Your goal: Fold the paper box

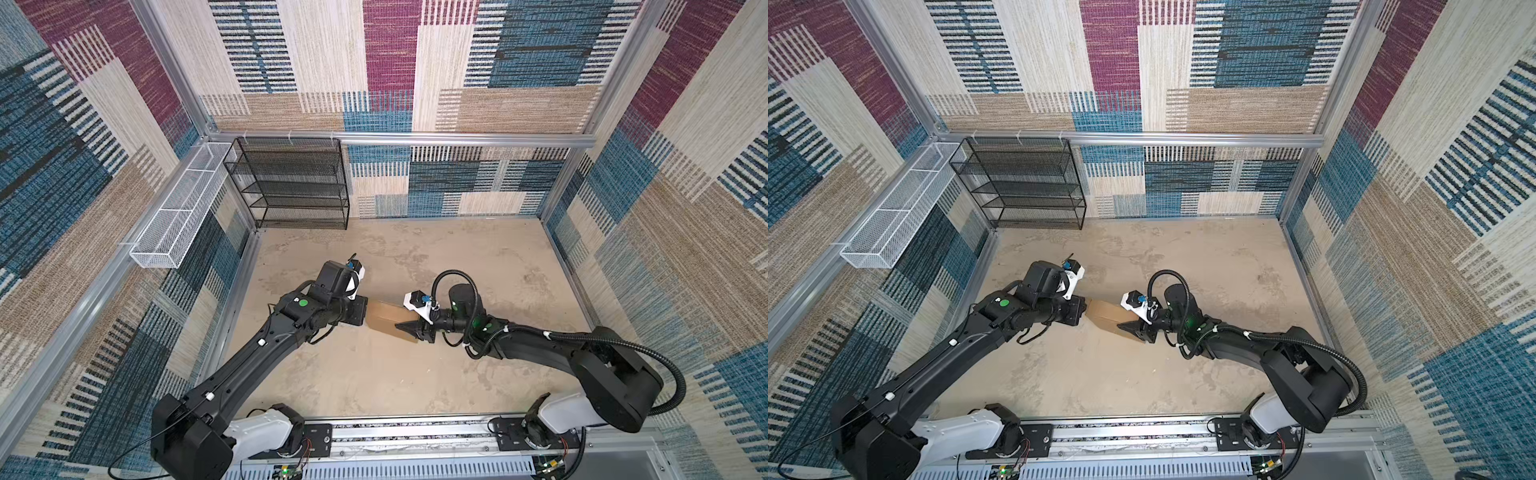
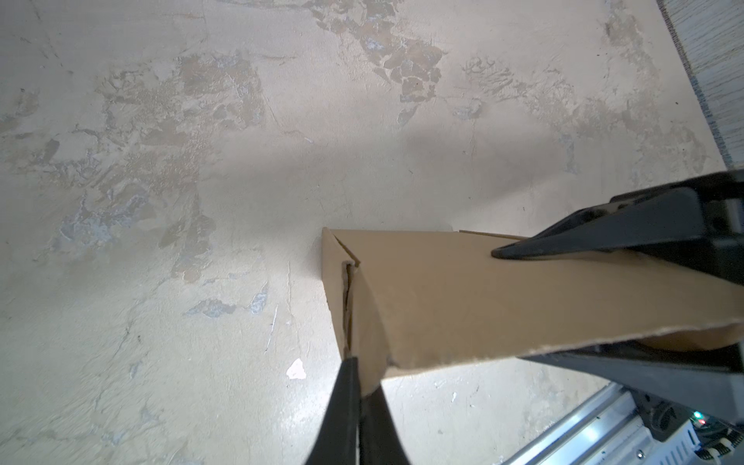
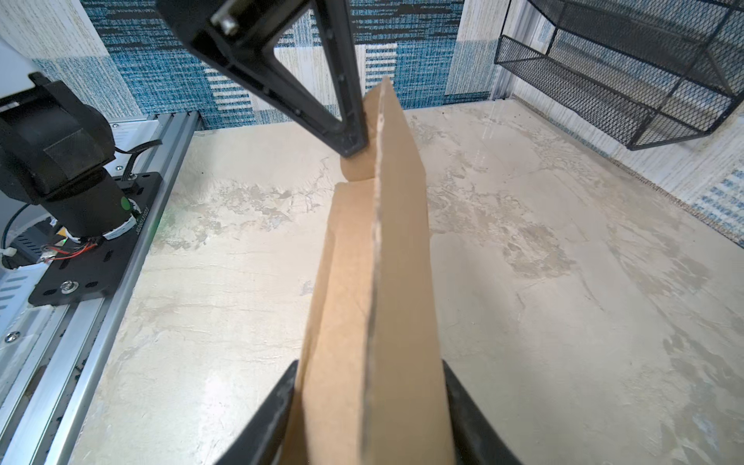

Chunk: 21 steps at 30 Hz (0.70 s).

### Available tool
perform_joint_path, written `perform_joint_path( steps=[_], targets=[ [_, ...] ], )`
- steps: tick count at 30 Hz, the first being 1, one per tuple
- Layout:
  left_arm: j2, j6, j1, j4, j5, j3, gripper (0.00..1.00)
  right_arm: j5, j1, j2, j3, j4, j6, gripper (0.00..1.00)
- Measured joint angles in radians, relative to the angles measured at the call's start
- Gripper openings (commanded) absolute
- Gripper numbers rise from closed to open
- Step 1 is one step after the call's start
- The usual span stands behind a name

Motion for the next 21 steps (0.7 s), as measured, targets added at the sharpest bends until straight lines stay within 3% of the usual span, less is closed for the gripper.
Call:
perform_joint_path(
  steps=[6, 21],
  targets=[
    [0.005, -0.001, -0.004, 0.008, 0.000, -0.002, 0.00, 0.007, 0.000, -0.003, -0.005, 0.004, 0.001, 0.47],
    [0.012, -0.038, -0.015, 0.046, -0.026, -0.016, 0.11, 0.023, -0.002, -0.007, -0.005, 0.002, 0.006, 0.43]
  ],
)
